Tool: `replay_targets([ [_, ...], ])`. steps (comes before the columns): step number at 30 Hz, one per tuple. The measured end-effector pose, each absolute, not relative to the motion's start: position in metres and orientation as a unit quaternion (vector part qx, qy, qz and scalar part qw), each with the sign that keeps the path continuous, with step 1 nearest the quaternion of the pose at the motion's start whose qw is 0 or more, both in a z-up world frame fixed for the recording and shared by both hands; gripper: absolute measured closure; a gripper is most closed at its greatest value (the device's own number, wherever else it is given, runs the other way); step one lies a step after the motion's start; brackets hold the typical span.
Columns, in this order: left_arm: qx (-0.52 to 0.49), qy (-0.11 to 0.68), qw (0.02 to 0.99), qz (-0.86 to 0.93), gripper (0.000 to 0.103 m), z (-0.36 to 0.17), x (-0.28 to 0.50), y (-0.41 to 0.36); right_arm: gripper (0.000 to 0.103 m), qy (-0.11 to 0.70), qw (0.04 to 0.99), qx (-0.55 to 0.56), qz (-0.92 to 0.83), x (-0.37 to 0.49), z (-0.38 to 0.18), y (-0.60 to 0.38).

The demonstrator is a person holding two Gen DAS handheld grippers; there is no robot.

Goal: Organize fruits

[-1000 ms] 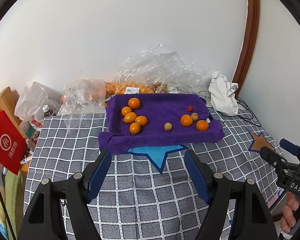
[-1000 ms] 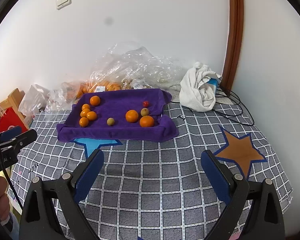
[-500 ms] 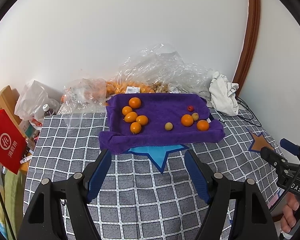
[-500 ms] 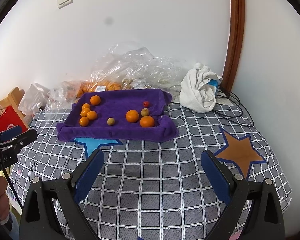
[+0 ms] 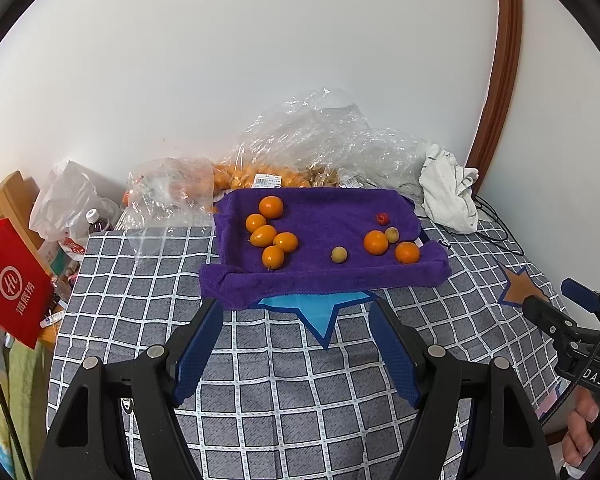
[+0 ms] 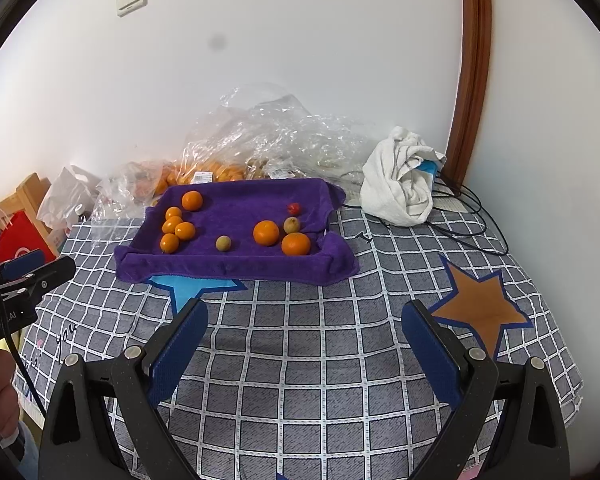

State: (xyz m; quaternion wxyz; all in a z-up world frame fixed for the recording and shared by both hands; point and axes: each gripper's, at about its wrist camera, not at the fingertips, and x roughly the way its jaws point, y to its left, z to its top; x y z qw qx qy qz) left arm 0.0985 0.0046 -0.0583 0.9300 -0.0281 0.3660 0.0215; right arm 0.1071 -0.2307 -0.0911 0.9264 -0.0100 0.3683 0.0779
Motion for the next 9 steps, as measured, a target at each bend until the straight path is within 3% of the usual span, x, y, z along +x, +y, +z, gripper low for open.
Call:
replay_targets([
  [9, -0.028, 0.367, 0.930, 0.023, 0.029, -0.0593, 0.1001, 0.0048, 0.007, 0.369, 0.926, -0.012, 0.081, 0.1088, -0.0933, -0.2307],
])
